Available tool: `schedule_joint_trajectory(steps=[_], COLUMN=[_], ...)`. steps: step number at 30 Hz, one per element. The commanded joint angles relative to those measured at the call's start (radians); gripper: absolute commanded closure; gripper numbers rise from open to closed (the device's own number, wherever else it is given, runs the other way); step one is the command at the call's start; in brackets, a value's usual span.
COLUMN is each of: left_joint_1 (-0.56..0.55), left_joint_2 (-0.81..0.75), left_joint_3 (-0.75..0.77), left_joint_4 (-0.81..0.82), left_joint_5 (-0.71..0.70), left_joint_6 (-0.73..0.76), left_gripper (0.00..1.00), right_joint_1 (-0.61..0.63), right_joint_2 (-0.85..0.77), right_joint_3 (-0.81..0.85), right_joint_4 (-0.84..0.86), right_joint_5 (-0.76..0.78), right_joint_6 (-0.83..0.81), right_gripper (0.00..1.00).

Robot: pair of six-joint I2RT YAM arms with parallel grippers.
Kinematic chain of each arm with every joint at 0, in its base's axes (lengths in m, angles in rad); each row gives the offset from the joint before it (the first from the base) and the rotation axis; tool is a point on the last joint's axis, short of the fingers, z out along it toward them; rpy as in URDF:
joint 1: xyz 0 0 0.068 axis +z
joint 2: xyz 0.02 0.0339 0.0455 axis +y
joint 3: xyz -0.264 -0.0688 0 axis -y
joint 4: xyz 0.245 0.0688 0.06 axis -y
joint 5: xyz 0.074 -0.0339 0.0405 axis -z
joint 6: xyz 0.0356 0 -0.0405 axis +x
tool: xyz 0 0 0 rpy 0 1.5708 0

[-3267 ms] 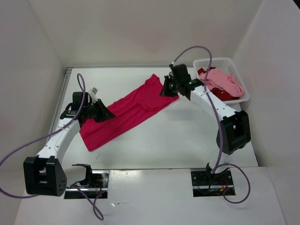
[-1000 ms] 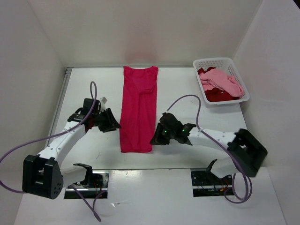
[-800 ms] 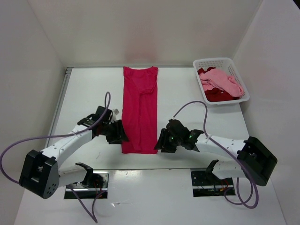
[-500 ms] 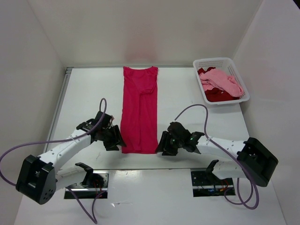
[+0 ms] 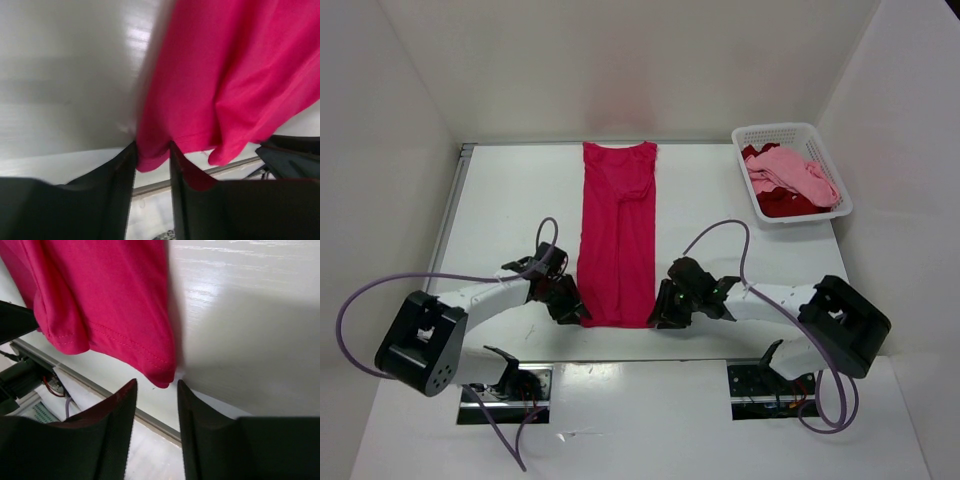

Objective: Fold and stack the t-shirts
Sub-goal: Grab the bottom of the folded rectangular tshirt with both arms, then fold the folded rectangular tshirt in 1/3 of the way

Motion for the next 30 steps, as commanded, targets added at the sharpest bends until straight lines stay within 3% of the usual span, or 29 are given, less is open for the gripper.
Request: schedule_joint_trajectory(steps=[1,5,7,11,15,20,23,26,30], left_joint_1=[0.007,0.007,0.007,0.007,0.007,-0.022,-0.002,0.007,0.093], left_joint_2=[0.052,0.036,0.022,-0.086,-0.267,-0.459,-0.415,-0.276,-0.038], left_joint_3=[0.018,0.018,0.045,0.090,0.061,0.100,0.234,0.350,0.433], left_joint_4=[0.047,0.038,0.012,-0.126,-0.269,-0.385,-0.376,-0.295,-0.125], left_joint_5=[-0.008,-0.029,-0.020,0.018,0.087,0.087,0.076,0.040,0.015], left_joint_6=[0.004,0.004,0.016,0.076,0.090,0.044,0.044,0.074,0.102], left_gripper=[0.62,0.86,0.97,1.00,1.00,1.00,1.00,1.00,1.00], right_joint_1=[-0.001,-0.001,-0.001,-0.001,0.078,0.051,-0.077,-0.235,-0.351], right_joint_2=[0.023,0.005,0.004,-0.057,-0.202,-0.426,-0.413,-0.292,-0.021], right_joint_3=[0.034,0.024,0.024,0.011,-0.024,0.006,0.111,0.235,0.415], right_joint_4=[0.039,0.039,0.015,-0.031,-0.134,-0.296,-0.340,-0.321,-0.272], right_joint_5=[0.032,0.064,0.064,0.018,-0.003,-0.003,-0.026,-0.078,-0.078], right_joint_6=[-0.020,-0.009,-0.009,-0.018,0.049,0.083,-0.030,-0.189,-0.323], right_gripper=[0.59,0.73,0.87,1.00,1.00,1.00,1.00,1.00,1.00])
